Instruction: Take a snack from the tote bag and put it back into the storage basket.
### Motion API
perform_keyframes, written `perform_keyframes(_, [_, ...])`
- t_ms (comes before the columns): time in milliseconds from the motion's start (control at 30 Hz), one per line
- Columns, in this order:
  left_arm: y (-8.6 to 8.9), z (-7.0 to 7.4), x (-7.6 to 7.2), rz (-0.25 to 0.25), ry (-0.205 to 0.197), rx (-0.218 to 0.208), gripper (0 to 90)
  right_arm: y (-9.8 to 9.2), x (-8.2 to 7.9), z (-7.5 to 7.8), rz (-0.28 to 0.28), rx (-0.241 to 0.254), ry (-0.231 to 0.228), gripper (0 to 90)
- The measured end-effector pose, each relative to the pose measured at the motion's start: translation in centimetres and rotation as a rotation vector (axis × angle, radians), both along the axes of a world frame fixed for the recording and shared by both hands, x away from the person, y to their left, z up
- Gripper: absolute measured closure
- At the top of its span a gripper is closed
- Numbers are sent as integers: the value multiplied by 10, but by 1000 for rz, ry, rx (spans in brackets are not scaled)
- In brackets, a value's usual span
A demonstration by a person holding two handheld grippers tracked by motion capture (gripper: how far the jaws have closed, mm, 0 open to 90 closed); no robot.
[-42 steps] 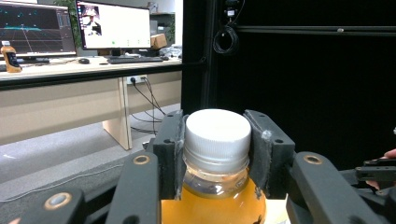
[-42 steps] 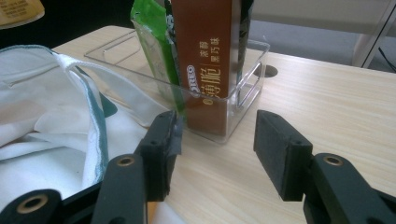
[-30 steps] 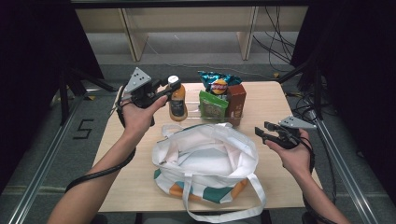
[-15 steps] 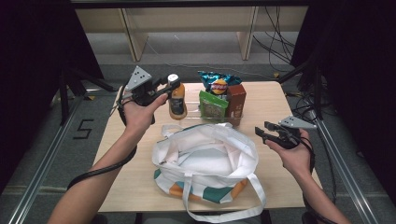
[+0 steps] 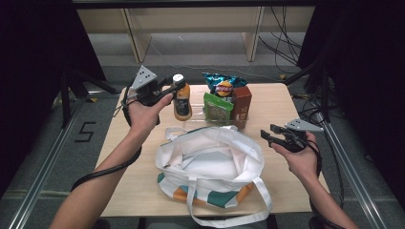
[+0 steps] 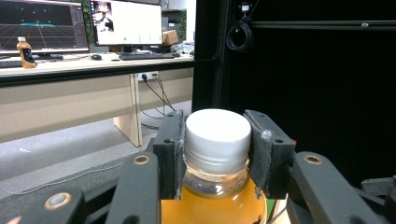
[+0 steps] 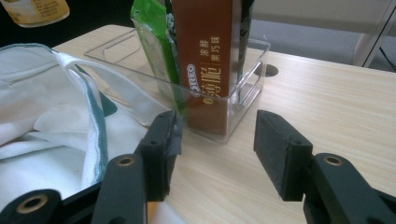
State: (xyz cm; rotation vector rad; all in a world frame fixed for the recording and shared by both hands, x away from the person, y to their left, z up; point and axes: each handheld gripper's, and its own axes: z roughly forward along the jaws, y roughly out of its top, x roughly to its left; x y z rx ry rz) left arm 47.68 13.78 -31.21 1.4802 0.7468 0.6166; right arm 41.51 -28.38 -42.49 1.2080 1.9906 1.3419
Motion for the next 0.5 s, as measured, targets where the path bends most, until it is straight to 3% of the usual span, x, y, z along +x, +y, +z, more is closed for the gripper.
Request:
perform_keyframes(33, [0,0,1,0,-1,-1,590,-1,1,0,7,-15,-16,503])
perform_keyframes(400, [-3,-1,6,3,1,6,590,0,0,0,0,1,1,503])
perform_keyframes(500, [-4,-1,8,4,2,4,590,-2,2,-1,11,-18,-21,503])
